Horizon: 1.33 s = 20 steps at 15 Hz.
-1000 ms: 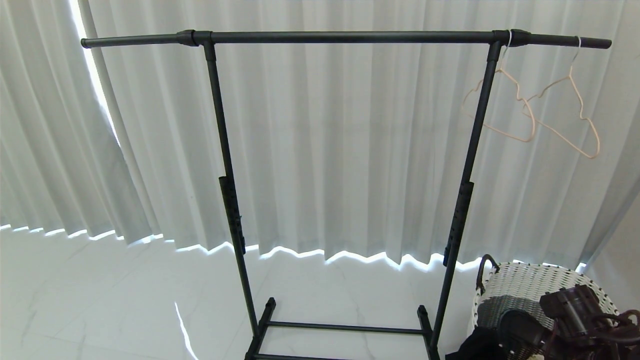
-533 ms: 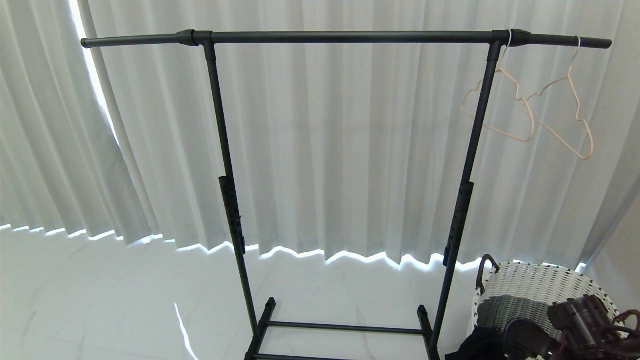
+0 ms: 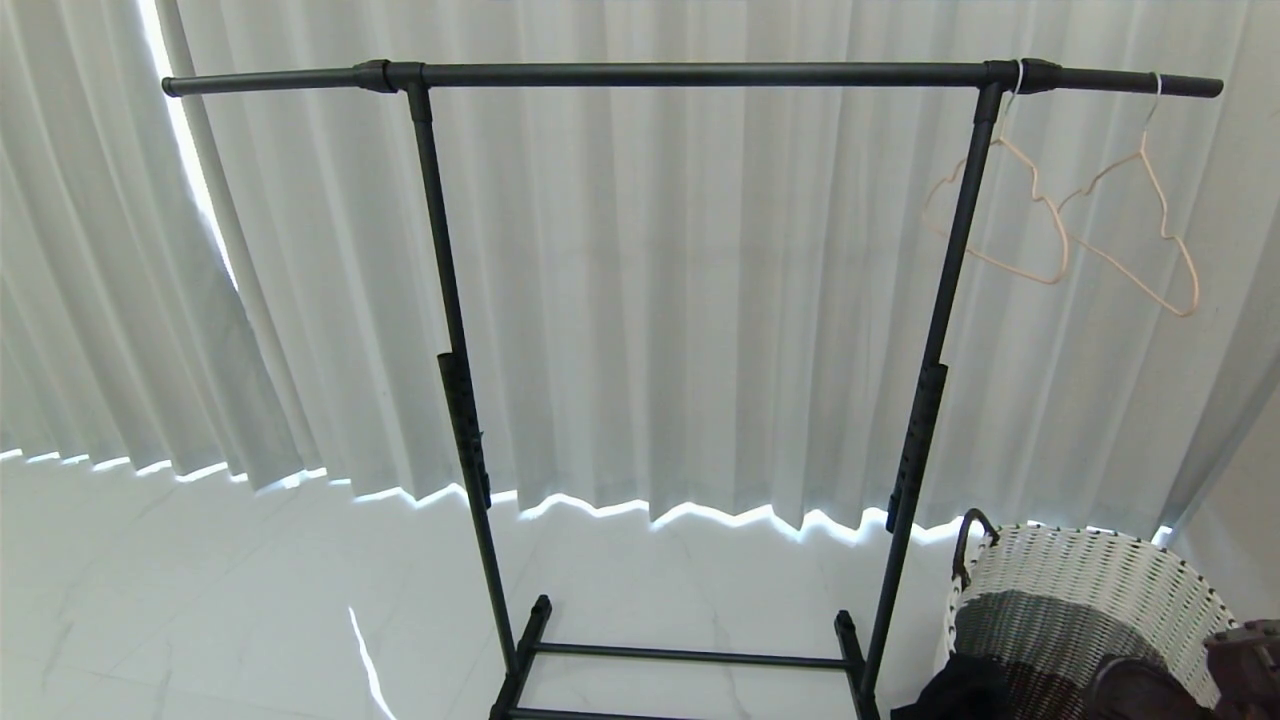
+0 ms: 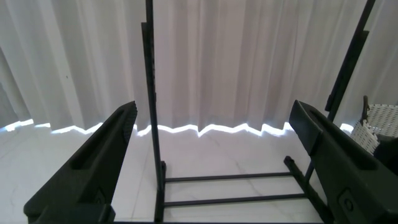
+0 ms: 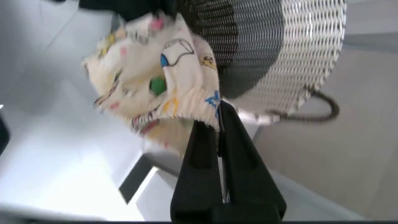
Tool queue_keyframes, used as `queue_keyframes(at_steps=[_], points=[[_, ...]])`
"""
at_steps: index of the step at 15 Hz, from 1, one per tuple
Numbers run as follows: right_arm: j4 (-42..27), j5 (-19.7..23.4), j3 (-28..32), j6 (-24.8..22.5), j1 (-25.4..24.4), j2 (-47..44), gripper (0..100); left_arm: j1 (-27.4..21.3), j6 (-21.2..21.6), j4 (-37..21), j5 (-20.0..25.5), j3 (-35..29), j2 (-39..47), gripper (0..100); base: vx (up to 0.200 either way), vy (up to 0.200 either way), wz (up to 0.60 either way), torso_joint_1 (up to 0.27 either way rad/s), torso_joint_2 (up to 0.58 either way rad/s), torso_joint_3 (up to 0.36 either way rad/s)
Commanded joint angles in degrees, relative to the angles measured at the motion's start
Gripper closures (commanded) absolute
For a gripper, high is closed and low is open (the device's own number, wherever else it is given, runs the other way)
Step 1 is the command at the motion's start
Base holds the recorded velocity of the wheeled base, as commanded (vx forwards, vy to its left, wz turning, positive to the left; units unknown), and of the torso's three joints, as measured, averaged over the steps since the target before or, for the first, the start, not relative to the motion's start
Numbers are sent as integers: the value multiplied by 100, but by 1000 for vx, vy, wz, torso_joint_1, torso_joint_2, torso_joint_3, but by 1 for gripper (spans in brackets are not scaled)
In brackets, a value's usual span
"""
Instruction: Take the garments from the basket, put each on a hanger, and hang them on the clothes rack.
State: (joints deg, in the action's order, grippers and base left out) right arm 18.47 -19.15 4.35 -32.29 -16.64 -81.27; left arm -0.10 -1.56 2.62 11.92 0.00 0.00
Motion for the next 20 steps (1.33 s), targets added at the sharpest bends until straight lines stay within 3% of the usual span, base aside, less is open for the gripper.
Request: queue_keyframes(at_steps=[1, 2, 3, 4, 12, 15, 20], points=[[-3904, 25, 1903, 540, 29, 2933, 100, 1, -2, 2, 3, 0, 9, 0, 0, 0, 0, 0, 0, 0], [-5266, 184, 2887, 891, 20, 3162, 100, -8, -2, 2, 3, 0, 9, 0, 0, 0, 0, 0, 0, 0], [-5951, 377, 3599, 1225, 20, 3232, 100, -8, -11, 2, 3, 0, 9, 0, 0, 0, 0, 0, 0, 0], [-6145, 377, 4091, 1436, 20, 3232, 100, 1, -11, 2, 3, 0, 9, 0, 0, 0, 0, 0, 0, 0], [-6233, 386, 6517, 1498, 3, 2713, 100, 1, -11, 2, 12, 0, 9, 0, -200, 0, 0, 2, 3, 4], [-6224, 395, 6851, 1498, -120, 2608, 100, 1, -11, 2, 12, 0, 9, 0, -200, 0, 0, 5, 1, -1], [-6215, 412, 7739, 1507, -533, 2072, 100, 1, -2, 2, 12, 0, 9, 0, 0, 0, 0, 0, 0, 0]])
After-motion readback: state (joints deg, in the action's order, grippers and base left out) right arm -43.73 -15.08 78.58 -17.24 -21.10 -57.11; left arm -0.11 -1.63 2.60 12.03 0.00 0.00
